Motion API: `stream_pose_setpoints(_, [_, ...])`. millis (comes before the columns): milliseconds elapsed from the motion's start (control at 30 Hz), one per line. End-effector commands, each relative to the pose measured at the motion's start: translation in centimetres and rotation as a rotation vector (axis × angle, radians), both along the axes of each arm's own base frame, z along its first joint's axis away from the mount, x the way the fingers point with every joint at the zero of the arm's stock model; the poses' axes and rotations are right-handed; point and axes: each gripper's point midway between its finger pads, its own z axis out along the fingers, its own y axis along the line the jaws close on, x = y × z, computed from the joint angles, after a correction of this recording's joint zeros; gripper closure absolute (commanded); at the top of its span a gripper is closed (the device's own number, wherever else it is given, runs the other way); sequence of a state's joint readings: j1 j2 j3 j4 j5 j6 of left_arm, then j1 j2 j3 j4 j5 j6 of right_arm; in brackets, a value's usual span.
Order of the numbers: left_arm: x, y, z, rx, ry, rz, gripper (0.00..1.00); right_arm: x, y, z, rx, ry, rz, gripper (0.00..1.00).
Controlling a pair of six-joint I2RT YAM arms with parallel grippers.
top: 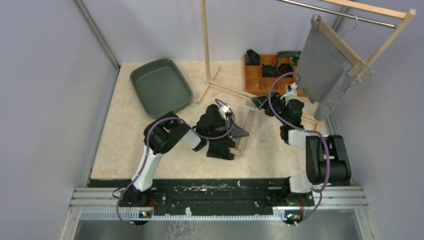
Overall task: Clip the underwear to the hanger
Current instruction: Open the clamp at the hanger.
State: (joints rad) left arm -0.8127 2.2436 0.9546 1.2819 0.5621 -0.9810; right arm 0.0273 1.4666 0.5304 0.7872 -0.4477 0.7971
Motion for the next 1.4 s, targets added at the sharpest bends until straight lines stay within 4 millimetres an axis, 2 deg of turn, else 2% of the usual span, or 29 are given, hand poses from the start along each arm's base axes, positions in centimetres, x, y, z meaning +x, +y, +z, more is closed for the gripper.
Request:
stream_pose_setpoints(0, [-0.4,0.0,3.6,-0.085,-0.067,-0.021,1.0,0.2,-0.2,0.8,0.004,-0.055,0.006,0.27])
stream_pose_setpoints(600, [-0.6,0.0,4.9,-0.122,-0.067,-0.028,1.0,0.0,0.3,0.2,0.034,-0.052,0.03,0.39])
stream_pose_setpoints(933, [-0.8,0.1,4.6,-0.128,-0.052,-0.034,1.0,0.1,0.4,0.1,0.041,-0.052,0.034,0.5])
stream_pose_setpoints(1000, [-0.8,0.1,4.5,-0.126,-0.05,-0.036,1.0,0.1,0.4,0.1,0.042,-0.053,0.033,0.58])
stream_pose_setpoints(1033, [-0.8,0.1,4.5,-0.127,-0.05,-0.035,1.0,0.2,0.4,0.1,0.043,-0.055,0.033,0.67])
stream_pose_setpoints(1100, [-0.8,0.1,4.5,-0.127,-0.048,-0.036,1.0,0.2,0.4,0.2,0.048,-0.058,0.034,0.95])
stream_pose_setpoints(1133, [-0.8,0.1,4.4,-0.126,-0.046,-0.035,1.0,0.2,0.4,0.2,0.052,-0.058,0.035,1.0])
stream_pose_setpoints(1300, [-0.6,0.1,4.2,-0.122,-0.041,-0.03,1.0,0.0,0.4,0.4,0.06,-0.069,0.029,1.0])
stream_pose_setpoints(1367, [-0.5,0.2,4.0,-0.115,-0.035,-0.027,0.94,-0.1,0.3,0.5,0.057,-0.07,0.026,1.0])
